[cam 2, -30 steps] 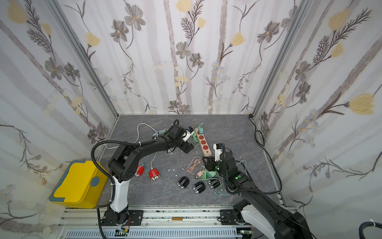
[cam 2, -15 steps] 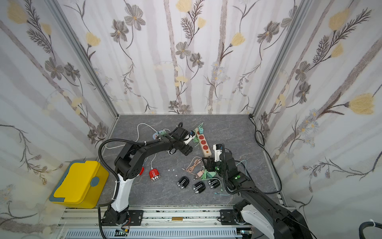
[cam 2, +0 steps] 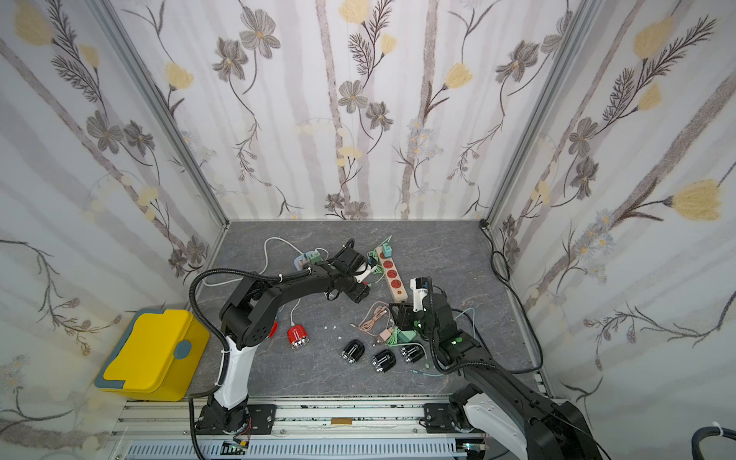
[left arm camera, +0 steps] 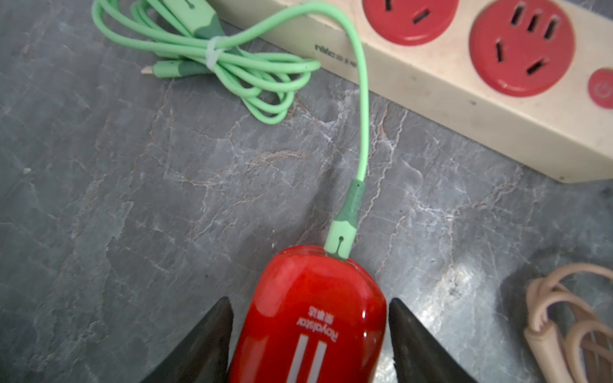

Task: Unplug the electric shaver
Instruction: Pick up the electric shaver from the center of the board.

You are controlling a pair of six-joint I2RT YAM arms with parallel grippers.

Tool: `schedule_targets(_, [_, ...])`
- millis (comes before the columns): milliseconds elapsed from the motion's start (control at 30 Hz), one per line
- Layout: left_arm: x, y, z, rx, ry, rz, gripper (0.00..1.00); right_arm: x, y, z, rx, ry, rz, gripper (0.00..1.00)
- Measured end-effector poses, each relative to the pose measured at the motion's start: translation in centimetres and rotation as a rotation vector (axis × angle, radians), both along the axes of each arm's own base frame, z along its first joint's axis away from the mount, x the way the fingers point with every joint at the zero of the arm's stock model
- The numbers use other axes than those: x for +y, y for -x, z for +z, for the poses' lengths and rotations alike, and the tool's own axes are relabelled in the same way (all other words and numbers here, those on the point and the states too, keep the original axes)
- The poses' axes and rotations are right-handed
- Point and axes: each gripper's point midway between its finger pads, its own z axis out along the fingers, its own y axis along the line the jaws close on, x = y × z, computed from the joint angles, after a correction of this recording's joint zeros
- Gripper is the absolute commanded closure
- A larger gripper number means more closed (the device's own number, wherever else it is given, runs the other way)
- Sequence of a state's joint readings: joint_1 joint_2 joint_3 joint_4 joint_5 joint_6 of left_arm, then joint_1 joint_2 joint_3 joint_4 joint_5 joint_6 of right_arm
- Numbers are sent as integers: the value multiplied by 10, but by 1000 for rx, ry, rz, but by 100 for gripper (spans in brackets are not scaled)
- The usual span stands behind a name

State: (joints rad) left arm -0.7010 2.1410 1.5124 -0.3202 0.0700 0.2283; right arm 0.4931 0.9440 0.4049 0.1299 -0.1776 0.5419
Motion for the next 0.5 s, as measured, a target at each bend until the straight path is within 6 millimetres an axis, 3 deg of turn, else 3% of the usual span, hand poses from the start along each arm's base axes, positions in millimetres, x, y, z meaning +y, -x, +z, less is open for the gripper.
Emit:
schedule_targets(167, [2,2,-5,2,-29,5,35,0,-1,-1,5,2,-2,50])
schedule_targets(333, [2,3,-5,-4,-33,6,46,0,-2,-3,20,-1,-4,50])
schedule_targets(500, [10,16,12,-5,5,13,51,3,-13,3,58,-49,-14,50])
